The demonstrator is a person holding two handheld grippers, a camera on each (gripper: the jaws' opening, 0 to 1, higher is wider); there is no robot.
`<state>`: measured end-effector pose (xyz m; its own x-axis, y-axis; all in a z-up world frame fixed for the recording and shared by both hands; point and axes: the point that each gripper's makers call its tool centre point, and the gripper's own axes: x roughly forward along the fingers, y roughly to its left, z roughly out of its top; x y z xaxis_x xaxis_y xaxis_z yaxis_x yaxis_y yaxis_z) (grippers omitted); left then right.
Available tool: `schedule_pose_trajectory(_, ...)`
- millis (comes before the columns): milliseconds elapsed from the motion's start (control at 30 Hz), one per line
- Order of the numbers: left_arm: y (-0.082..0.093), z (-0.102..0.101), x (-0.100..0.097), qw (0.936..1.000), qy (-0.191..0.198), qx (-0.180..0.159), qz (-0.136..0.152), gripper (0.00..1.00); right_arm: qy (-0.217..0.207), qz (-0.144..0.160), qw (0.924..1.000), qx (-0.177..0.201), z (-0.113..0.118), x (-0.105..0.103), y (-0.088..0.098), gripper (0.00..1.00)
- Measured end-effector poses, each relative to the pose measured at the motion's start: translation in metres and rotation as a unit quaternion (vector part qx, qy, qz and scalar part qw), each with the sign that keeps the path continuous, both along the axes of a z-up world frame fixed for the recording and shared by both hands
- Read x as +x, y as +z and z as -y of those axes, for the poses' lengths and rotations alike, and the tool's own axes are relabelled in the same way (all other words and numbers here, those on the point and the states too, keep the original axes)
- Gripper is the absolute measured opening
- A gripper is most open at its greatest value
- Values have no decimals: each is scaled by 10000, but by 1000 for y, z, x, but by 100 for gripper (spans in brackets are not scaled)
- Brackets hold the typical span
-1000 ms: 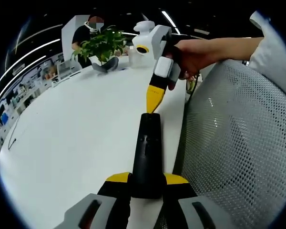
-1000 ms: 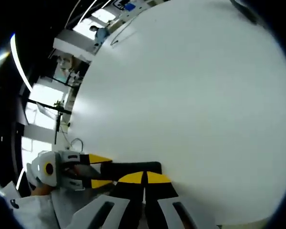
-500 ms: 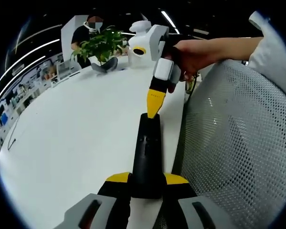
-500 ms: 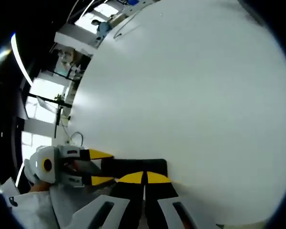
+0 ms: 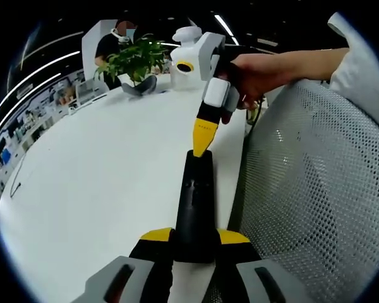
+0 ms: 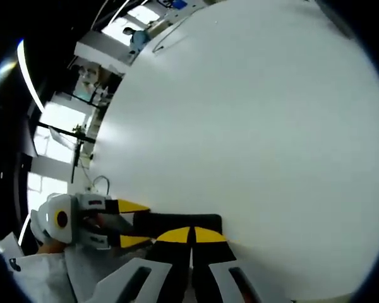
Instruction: Press the specified remote control buttons in sequence, fully releasing each button before pressing the next.
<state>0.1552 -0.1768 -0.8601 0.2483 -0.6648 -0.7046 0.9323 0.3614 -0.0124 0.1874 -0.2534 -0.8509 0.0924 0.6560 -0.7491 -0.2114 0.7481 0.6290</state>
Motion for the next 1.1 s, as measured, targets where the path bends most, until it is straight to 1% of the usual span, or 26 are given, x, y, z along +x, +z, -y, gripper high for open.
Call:
schedule_pose_trajectory(167, 0, 0, 1, 10000, 0, -21, -2, 24, -78, -59, 9999, 63, 0, 0, 0, 0)
schedule_pose_trajectory(233, 0, 0, 1, 10000, 0, -31, -4, 25, -58, -24, 10000, 44, 0, 0, 0, 0)
schedule_pose_trajectory(367, 0, 1, 1, 10000, -4, -45, -1, 25, 96, 151, 9998, -39, -1, 0, 0, 0)
schedule_pose_trajectory(933, 0, 1, 1, 10000, 29, -43, -2, 25, 234, 349, 9987, -282, -1, 0, 0, 0)
schedule_pose_trajectory(1033, 0, 1, 1, 10000, 35, -50, -1, 25, 168, 343, 9988, -308, -1, 0, -1, 0)
schedule_pose_trajectory(1100, 0, 1, 1, 10000, 42, -51, 0, 25, 231, 401, 9983, -360, -2, -1, 0, 0)
